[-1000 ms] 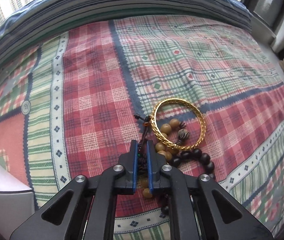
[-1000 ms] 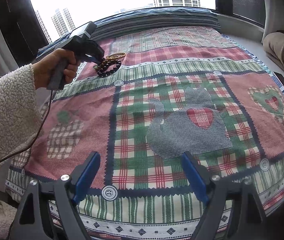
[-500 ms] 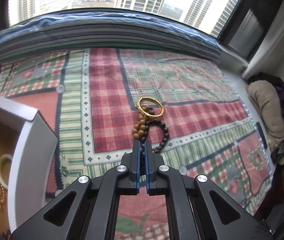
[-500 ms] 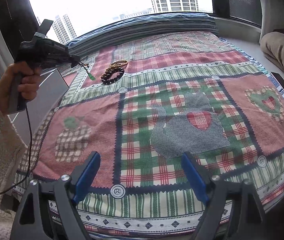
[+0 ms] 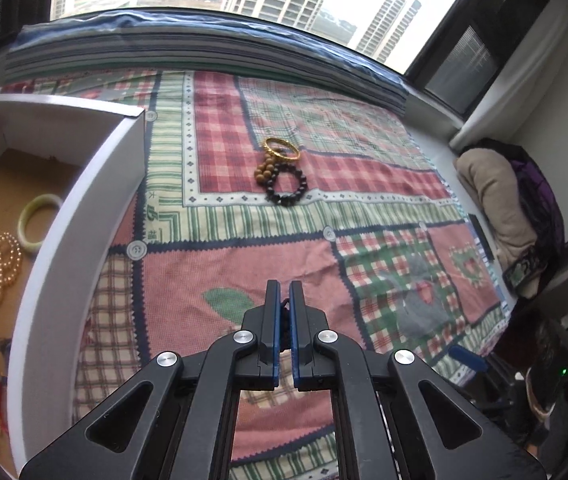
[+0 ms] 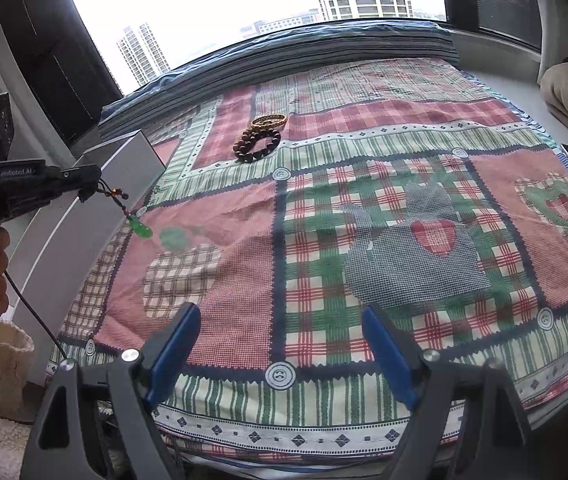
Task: Organize jewelry
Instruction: 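Reach the right gripper to the gold bangle and dark bead bracelet while the left gripper holds the pendant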
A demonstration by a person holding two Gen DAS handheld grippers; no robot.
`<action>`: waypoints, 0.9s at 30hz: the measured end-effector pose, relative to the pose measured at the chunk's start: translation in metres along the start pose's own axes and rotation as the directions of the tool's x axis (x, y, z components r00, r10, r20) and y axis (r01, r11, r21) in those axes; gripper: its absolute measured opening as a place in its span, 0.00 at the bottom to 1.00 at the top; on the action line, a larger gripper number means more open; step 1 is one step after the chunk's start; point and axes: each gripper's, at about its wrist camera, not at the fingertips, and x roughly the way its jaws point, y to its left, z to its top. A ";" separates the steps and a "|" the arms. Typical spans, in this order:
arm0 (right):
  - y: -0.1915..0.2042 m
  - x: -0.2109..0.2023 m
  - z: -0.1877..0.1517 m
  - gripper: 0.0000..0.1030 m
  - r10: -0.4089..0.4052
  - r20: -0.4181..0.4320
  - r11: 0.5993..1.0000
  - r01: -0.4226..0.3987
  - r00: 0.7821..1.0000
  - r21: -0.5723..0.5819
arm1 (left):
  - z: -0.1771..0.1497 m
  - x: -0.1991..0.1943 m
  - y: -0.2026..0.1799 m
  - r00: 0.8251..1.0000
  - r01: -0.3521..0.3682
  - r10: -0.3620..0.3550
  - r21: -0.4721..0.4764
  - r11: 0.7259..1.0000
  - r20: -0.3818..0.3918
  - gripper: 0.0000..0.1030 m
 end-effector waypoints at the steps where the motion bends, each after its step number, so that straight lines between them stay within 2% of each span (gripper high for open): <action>1: 0.001 0.001 0.004 0.82 0.022 -0.012 1.000 -0.022 1.000 -0.002 | -0.004 -0.003 0.001 1.000 -0.006 0.006 -0.003 1.000 0.006 0.02; 5: -0.001 0.008 0.035 0.82 0.125 -0.084 0.992 -0.123 0.989 0.020 | -0.016 -0.012 0.014 1.000 -0.011 0.012 -0.040 0.999 0.016 0.02; 9: -0.007 0.023 0.091 0.82 0.182 -0.118 0.982 -0.173 0.976 0.079 | -0.027 -0.020 0.025 0.999 -0.027 0.029 -0.061 0.998 0.031 0.02; 12: -0.003 0.056 0.143 0.82 0.120 -0.124 0.992 -0.113 0.985 0.057 | -0.032 -0.023 0.032 0.999 -0.015 0.017 -0.082 0.996 0.031 0.02; 15: 0.009 0.109 0.191 0.82 0.106 -0.140 0.994 -0.100 0.984 0.052 | -0.036 -0.026 0.037 0.999 -0.014 0.017 -0.093 0.996 0.030 0.02; 16: 0.015 0.128 0.205 0.79 0.125 -0.152 0.992 -0.119 0.980 0.050 | -0.037 -0.027 0.040 0.999 -0.015 0.018 -0.098 0.995 0.029 0.02; 18: 0.027 0.168 0.227 0.56 0.166 -0.188 0.986 -0.157 0.968 0.059 | -0.039 -0.031 0.045 0.999 -0.017 0.020 -0.108 0.994 0.030 0.02; 20: 0.039 0.205 0.242 0.54 0.162 -0.243 0.987 -0.151 0.956 0.060 | -0.041 -0.036 0.051 0.999 -0.020 0.024 -0.119 0.993 0.033 0.02; 21: 0.044 0.218 0.247 0.51 0.138 -0.250 0.990 -0.128 0.958 0.055 | -0.042 -0.038 0.054 0.999 -0.022 0.027 -0.123 0.992 0.036 0.02; 23: 0.055 0.240 0.253 0.51 0.096 -0.266 0.995 -0.096 0.959 0.014 | -0.045 -0.040 0.059 0.999 -0.027 0.032 -0.131 0.991 0.038 0.02; 27: 0.070 0.271 0.255 0.40 0.043 -0.306 0.998 -0.057 0.951 -0.037 | -0.050 -0.040 0.067 0.999 -0.030 0.035 -0.141 0.990 0.033 0.02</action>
